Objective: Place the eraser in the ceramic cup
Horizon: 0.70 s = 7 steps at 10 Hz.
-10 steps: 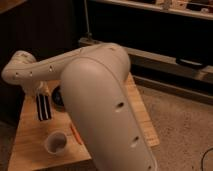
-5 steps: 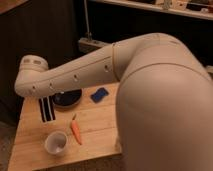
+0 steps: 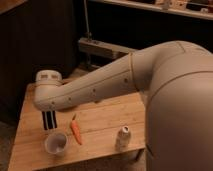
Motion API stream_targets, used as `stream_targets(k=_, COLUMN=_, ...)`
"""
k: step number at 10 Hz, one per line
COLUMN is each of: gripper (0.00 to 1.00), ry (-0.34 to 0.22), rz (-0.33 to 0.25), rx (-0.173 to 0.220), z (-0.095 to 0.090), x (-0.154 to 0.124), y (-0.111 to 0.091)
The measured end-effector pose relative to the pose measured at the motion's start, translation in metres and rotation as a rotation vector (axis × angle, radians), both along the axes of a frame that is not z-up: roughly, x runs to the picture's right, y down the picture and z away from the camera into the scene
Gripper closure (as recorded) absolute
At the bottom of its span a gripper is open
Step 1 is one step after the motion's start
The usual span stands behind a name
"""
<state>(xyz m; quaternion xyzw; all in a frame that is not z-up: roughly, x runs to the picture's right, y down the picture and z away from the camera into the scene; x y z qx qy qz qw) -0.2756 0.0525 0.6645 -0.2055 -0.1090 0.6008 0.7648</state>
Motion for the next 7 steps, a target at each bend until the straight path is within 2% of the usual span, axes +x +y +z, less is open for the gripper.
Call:
stream_targets(k=3, gripper=1.00, ry=-0.017, rz=-0.004, rx=-0.008, z=-0.014, x=0.002, y=0.007)
stream_targets(k=6, gripper=1.00, ry=-0.019, rz=0.000, rx=-0.017, z=-0.019, x=0.006, y=0.020)
stream_targets(k=7, gripper=1.00, ry=-0.030, rz=0.008, rx=-0.010, z=-0.025, x=0.004, y=0.020)
